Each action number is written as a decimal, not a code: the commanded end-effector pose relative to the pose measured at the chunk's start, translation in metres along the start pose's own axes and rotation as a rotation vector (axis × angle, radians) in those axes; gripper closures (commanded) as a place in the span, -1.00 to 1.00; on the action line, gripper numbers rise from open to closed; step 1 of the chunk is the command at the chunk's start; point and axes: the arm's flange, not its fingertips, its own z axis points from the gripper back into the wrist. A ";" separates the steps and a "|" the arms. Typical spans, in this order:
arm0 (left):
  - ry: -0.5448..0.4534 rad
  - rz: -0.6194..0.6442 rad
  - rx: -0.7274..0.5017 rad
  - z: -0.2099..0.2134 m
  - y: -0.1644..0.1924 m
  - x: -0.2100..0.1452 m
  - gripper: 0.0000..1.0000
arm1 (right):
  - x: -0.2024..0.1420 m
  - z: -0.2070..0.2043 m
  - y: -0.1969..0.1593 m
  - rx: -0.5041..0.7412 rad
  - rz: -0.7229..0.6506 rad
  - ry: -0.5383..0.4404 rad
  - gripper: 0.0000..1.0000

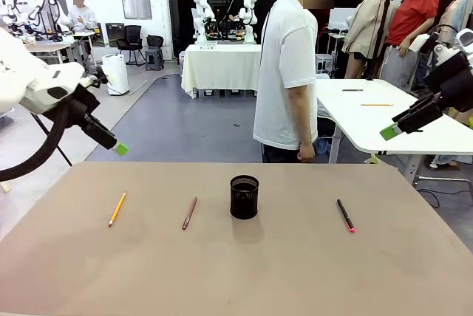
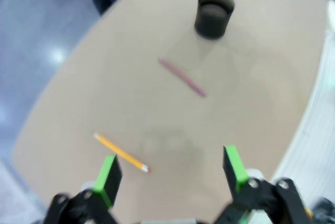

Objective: Place the pens into the pen holder.
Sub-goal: Pick up a writing instrument from the table and place it into the Pen holder.

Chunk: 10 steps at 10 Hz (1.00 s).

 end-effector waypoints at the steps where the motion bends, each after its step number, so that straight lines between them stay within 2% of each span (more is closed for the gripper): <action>1: 0.121 0.085 0.000 0.008 -0.003 0.021 -1.00 | 0.001 0.000 -0.001 0.017 0.002 -0.022 -1.00; 4: 0.205 0.386 0.200 -0.017 0.008 0.029 -1.00 | 0.001 0.000 -0.001 0.017 0.002 -0.022 -1.00; 6: 0.230 0.427 0.256 -0.035 0.017 0.025 -1.00 | 0.001 0.000 -0.001 0.017 0.002 -0.022 -1.00; 7: 0.251 0.363 0.231 -0.036 0.018 0.025 -1.00 | 0.001 0.000 -0.001 0.017 0.002 -0.022 -1.00; 8: 0.206 0.408 0.226 -0.028 0.017 0.019 -1.00 | 0.001 0.000 -0.001 0.017 0.002 -0.022 -1.00; 10: 0.206 0.408 0.226 -0.028 0.017 0.019 -1.00 | 0.001 0.000 -0.001 0.017 0.002 -0.022 -1.00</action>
